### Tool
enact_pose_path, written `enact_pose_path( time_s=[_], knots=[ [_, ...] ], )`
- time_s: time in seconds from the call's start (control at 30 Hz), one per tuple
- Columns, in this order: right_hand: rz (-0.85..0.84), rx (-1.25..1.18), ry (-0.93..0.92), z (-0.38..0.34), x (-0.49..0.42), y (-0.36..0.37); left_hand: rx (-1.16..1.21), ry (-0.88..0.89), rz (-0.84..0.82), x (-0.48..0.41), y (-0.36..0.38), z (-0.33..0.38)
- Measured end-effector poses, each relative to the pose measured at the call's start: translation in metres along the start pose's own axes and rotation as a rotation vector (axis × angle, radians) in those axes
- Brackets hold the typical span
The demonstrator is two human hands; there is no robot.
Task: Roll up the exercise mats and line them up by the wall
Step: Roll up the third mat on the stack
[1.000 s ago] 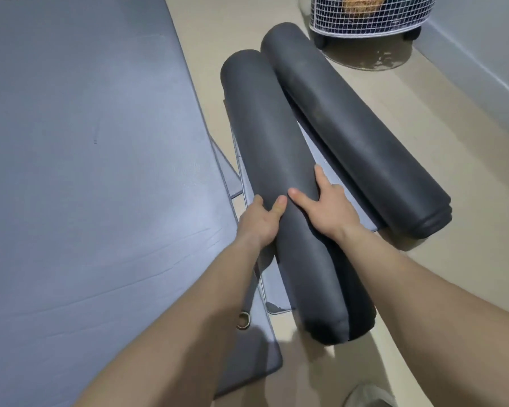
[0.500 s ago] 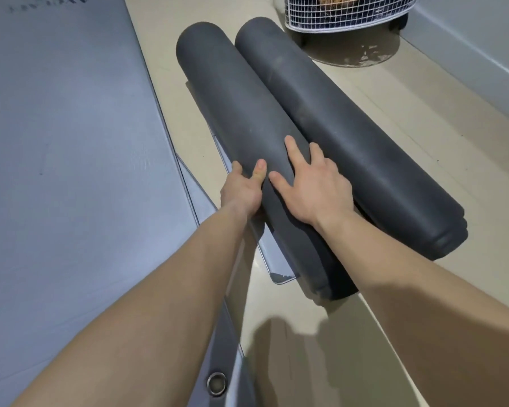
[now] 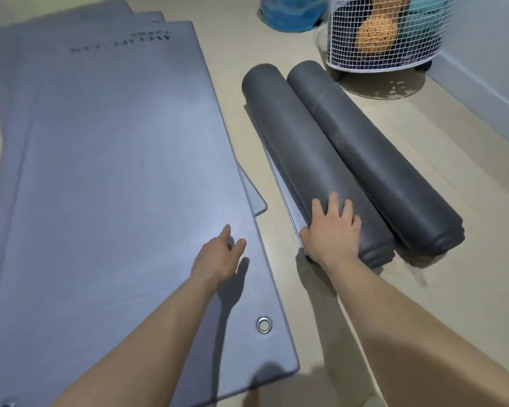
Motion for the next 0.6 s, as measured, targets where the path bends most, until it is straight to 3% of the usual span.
enact_pose_path(
  time_s=[0.17,0.3,0.4,0.6],
  knots=[
    [-0.286,-0.198,-0.249,-0.069,0.100,0.032,-0.148,-0.160,0.004,0.092,-0.032,-0.125],
    [-0.484,-0.108,-0.511,-0.132,0.181,0.085,-0.240,-0.236,-0.050,0.159,-0.031,-0.211],
    [-0.473,0.042,-0.634,-0.171,0.223,0.114,-0.352,-0.227,-0.095,0.191,-0.024,-0.255],
    [-0.299,0.271,-0.795,-0.199,0.257,0.148,-0.700,-0.025,-0.058,0.213,-0.006,-0.322]
  ],
)
Point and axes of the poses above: each hand's wrist, its own x-axis away from the middle knuckle, its own y-axis out of the palm, z = x × y, the point moved 3 cm from there along -x, towards the middle knuckle, and after that the axes turned 3 degrees about -z, right-handed, at the moved point
